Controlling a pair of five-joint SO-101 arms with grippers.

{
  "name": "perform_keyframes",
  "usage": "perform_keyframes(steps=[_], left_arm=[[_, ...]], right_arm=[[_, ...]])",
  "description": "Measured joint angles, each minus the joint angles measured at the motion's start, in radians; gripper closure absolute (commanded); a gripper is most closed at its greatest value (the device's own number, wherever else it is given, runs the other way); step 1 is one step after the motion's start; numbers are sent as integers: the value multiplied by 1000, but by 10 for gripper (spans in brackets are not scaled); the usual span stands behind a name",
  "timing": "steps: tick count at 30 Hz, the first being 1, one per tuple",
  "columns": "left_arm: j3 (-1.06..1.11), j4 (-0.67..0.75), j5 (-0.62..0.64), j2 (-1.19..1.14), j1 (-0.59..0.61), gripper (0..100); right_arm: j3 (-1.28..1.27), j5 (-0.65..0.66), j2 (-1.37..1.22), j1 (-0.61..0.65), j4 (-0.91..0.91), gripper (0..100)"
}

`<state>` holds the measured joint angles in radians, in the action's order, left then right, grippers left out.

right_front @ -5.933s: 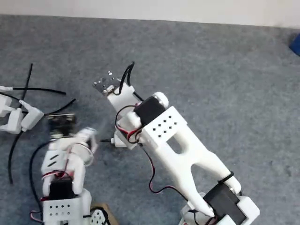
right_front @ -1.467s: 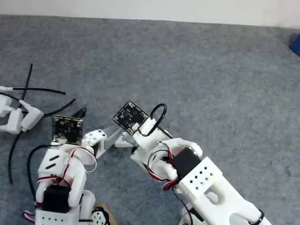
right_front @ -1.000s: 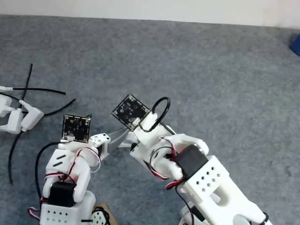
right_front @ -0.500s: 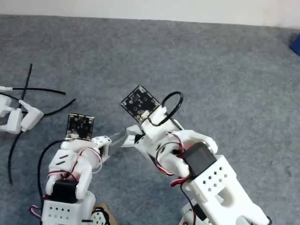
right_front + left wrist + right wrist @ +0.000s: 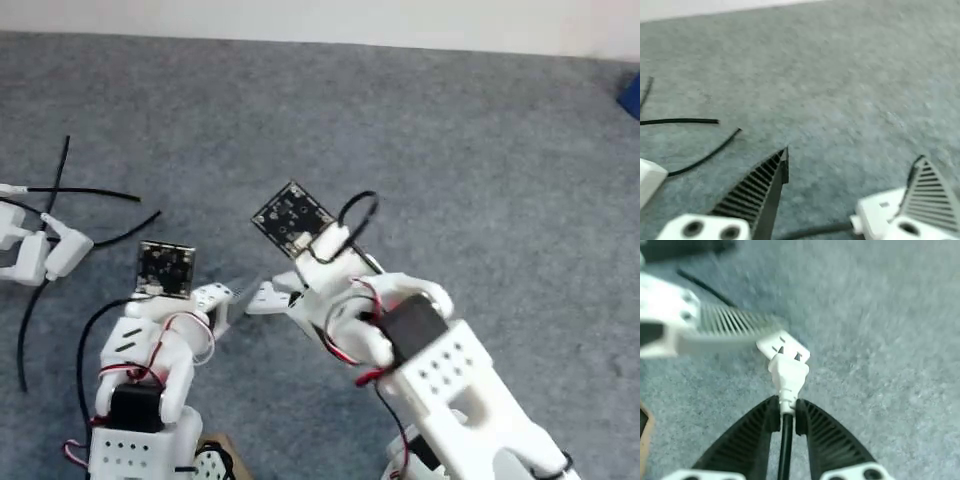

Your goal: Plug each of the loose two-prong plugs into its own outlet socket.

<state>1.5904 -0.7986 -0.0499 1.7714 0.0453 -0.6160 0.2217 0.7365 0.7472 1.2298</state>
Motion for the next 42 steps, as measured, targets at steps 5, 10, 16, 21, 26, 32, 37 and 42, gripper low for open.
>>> perform_keyframes(steps=[5, 10, 16, 21, 26, 32, 37, 42], left_arm=[[0, 43, 0, 0, 48, 645], [0, 57, 0, 0, -12, 644], [15, 60, -18, 2, -74, 644], [41, 60, -28, 2, -80, 644], [46, 58, -31, 2, -101, 644], [38, 71, -31, 2, -51, 633], [-6, 89, -2, 2, 28, 576], [-28, 89, 9, 0, 28, 579]], right_arm=[[0, 0, -48, -3, 0, 991], [34, -3, -48, -3, 0, 991], [118, -18, -51, 28, 11, 991], [130, -34, -55, 34, 25, 991], [130, -38, -55, 34, 25, 991], [130, -38, -55, 35, 23, 991], [117, -38, -55, 57, 23, 991], [117, -38, -55, 106, 23, 991]])
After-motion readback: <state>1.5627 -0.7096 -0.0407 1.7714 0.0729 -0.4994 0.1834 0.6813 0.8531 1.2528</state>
